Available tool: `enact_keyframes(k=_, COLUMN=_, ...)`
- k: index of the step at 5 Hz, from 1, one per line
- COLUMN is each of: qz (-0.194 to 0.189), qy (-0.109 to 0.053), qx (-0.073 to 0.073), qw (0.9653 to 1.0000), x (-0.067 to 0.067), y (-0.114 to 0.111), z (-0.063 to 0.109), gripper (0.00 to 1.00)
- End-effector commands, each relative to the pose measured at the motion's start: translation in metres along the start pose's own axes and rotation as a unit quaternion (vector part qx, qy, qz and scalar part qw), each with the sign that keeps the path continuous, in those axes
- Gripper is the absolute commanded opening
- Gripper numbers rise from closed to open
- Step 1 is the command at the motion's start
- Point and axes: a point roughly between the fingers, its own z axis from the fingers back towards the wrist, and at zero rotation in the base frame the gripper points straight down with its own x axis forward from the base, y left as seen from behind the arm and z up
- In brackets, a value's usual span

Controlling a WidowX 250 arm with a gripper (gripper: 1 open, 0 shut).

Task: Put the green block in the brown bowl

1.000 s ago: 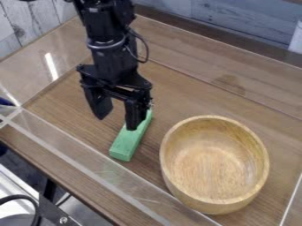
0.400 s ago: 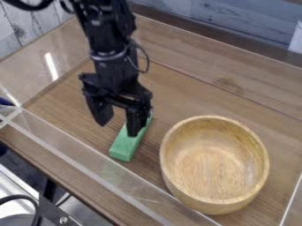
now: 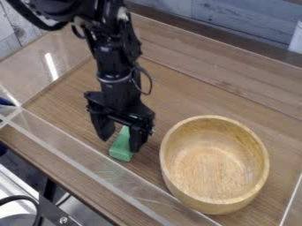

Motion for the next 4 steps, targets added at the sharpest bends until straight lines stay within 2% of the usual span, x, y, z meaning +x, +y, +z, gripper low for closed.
enact_keyframes(k=1, qz=-0.004, qy=-0.01, qx=0.004, qw=0.9999, x=0.007, y=-0.003, z=-0.002, gripper=1.0)
enact_keyframes(k=2, qz=-0.005, qy=-0.011, qx=-0.002, qw=0.9999, x=0.008, y=-0.006, z=-0.004, gripper=0.0)
enact_keyframes(k=4, qz=-0.003, qy=-0.007, qx=-0.014, qw=0.9999, x=0.005, y=-0.01, z=0.007, gripper=0.0)
